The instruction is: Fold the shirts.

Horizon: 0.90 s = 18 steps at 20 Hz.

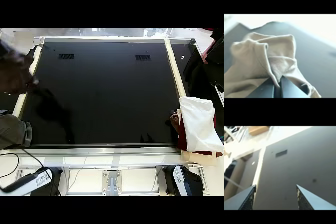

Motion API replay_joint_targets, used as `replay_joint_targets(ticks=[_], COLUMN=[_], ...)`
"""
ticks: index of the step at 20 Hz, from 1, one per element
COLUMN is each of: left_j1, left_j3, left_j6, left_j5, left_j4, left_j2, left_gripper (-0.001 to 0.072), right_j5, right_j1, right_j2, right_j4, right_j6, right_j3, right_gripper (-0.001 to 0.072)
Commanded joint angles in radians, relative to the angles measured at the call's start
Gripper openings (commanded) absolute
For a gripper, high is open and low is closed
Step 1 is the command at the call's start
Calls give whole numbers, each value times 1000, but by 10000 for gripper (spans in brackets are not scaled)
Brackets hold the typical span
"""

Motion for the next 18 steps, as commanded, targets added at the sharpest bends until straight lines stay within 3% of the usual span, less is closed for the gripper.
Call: replay_joint_targets(ticks=[1, 7, 13, 16, 18], left_j1=[-182, -426, -686, -784, -781], left_j3=[0, -50, -269, -339, -325], left_j6=[154, 144, 142, 142, 89], left_j5=[-121, -430, -476, -452, -416], left_j4=[-303, -304, -304, -304, -320], left_j2=[172, 77, -174, -306, -340], left_gripper=[13, 13, 13, 13, 43], right_j5=[-28, 13, 169, 155, 100], right_j1=[1, 1, 13, 117, 226], right_j2=[1, 0, 0, 0, 0], right_j4=[-64, -161, -138, -133, -134], right_j6=[-42, -42, -70, -87, -87], right_j3=[0, 0, -39, -134, -212], right_gripper=[561, 561, 562, 561, 562])
